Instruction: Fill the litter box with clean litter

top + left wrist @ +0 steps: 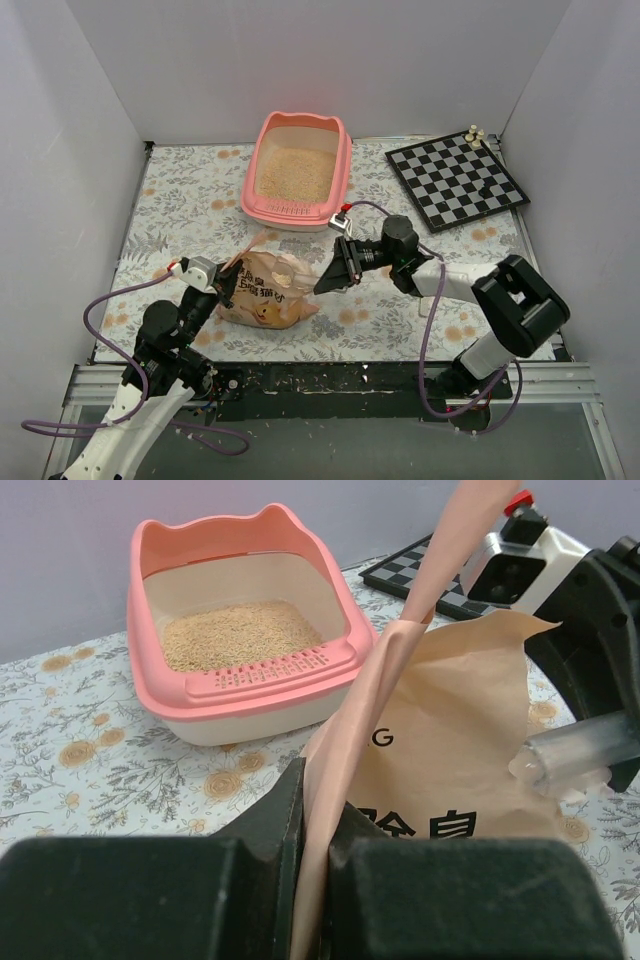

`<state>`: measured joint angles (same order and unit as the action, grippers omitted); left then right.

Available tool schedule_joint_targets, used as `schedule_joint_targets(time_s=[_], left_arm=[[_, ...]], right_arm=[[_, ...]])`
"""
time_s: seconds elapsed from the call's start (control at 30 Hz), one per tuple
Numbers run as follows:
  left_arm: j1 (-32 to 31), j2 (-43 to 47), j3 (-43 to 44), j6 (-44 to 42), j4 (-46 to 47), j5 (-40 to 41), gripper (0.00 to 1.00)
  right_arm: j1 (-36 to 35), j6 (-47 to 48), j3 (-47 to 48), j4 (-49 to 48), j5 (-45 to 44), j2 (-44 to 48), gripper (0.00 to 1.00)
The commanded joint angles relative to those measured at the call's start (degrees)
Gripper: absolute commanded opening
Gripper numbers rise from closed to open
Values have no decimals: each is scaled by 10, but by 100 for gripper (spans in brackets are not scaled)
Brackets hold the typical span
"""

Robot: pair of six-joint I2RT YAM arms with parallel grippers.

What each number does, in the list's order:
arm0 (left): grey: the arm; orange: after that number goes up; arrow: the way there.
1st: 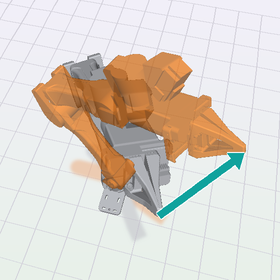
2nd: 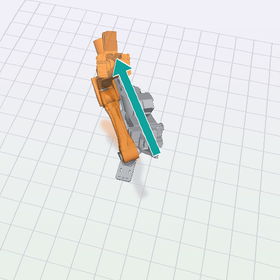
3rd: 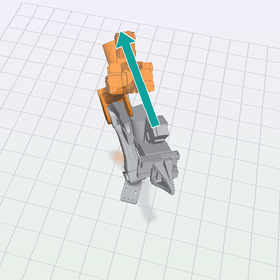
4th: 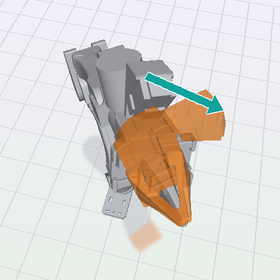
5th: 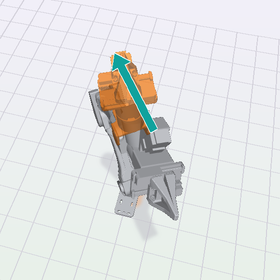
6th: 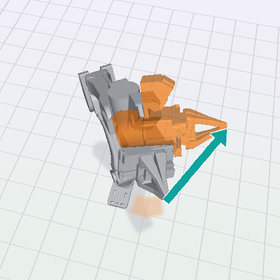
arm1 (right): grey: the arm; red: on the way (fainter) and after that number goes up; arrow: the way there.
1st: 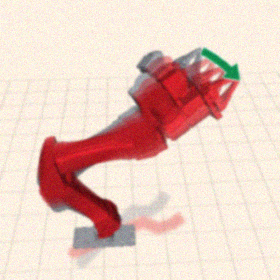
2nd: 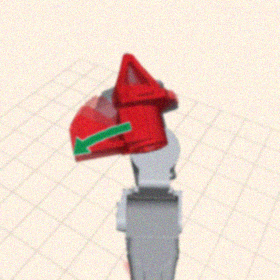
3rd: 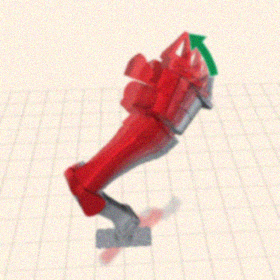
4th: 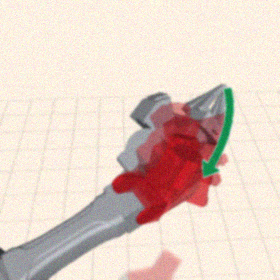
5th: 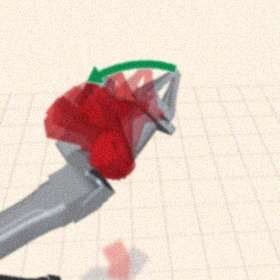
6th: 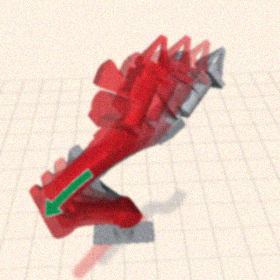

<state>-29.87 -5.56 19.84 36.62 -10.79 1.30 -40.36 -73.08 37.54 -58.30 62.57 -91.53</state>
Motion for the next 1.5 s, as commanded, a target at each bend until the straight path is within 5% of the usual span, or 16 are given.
schedule_joint_targets(time_s=[0.0, 0.17, 0.8, 1.13, 1.47], left_arm=[[0, 8, 11, -5, 67, 5, 0], [0, 19, 6, -8, 72, -2, 0], [0, 31, 4, -16, 72, -1, 0], [0, 29, 6, -12, 70, 19, 0], [0, 34, 6, -6, 71, 20, 0]], right_arm=[[5, 120, 5, 110, 12, 96, 1], [24, 152, -14, 187, 6, 150, 1], [95, 95, -116, 215, -31, 298, 1], [121, 186, 0, 442, -128, 329, 1], [141, 282, 192, 544, -223, 171, 1]])
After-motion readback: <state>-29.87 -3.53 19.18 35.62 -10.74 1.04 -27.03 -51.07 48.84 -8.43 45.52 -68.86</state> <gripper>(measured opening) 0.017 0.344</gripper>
